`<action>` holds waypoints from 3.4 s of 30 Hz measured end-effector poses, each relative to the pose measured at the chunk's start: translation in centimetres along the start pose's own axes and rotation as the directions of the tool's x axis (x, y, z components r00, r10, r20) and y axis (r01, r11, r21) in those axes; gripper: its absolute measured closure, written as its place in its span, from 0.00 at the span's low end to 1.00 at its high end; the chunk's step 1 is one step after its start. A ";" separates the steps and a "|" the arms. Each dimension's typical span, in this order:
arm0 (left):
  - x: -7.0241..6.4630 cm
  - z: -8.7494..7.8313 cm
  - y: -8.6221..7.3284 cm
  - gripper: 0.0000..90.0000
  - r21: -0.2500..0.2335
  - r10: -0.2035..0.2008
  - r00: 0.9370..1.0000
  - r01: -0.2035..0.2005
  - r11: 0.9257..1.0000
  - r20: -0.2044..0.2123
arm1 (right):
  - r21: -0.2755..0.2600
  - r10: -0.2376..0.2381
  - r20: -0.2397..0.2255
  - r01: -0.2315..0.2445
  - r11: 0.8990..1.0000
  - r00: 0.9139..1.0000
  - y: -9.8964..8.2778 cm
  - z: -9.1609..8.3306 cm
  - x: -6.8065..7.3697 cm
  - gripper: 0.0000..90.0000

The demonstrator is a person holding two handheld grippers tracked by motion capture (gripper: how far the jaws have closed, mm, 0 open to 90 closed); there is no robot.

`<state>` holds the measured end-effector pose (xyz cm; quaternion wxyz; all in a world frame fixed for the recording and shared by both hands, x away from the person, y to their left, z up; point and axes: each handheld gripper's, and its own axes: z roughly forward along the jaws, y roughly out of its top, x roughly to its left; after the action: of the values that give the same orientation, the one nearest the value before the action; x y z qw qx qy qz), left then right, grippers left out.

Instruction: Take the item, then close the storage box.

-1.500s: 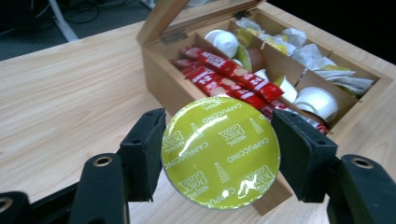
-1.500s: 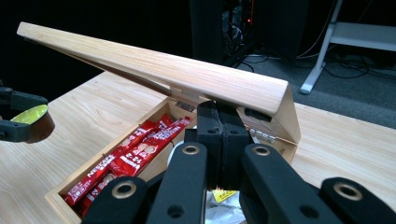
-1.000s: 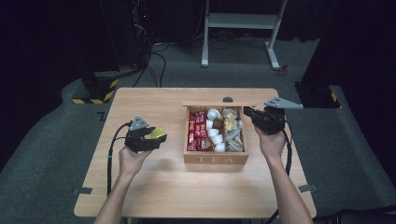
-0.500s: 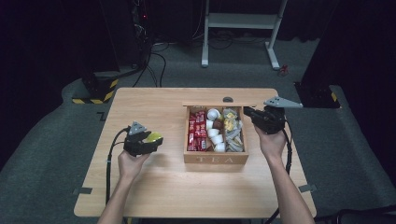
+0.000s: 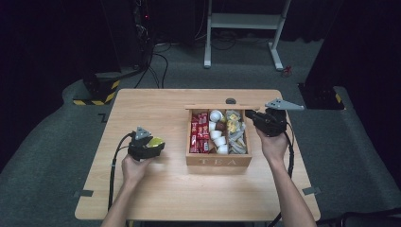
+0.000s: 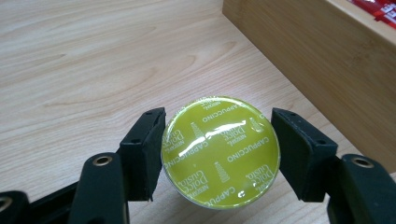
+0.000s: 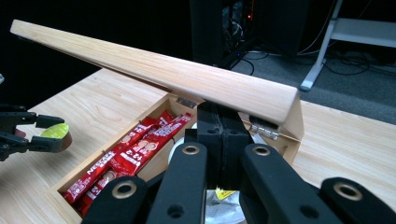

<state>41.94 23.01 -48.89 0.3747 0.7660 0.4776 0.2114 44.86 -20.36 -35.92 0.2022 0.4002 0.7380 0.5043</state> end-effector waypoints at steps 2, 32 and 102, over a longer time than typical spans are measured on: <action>-0.1 0.3 -0.2 0.42 0.002 0.000 1.000 0.000 1.000 0.000 | 0.004 -0.003 0.001 0.003 1.000 1.000 0.0 0.1 0.0 1.00; -0.7 1.9 -1.3 0.30 -0.008 -0.010 1.000 0.010 1.000 0.006 | 0.003 0.002 -0.005 -0.002 1.000 1.000 -0.2 0.1 0.0 1.00; 4.2 -2.9 -7.1 0.34 -0.034 -0.170 0.978 0.168 0.985 -0.122 | 0.000 -0.004 -0.044 0.004 1.000 0.999 -3.0 -1.5 0.3 0.98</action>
<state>37.80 29.72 -52.72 0.3698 0.7035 0.5609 0.2318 42.52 -21.50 -38.01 0.1865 0.3875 0.7432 0.5125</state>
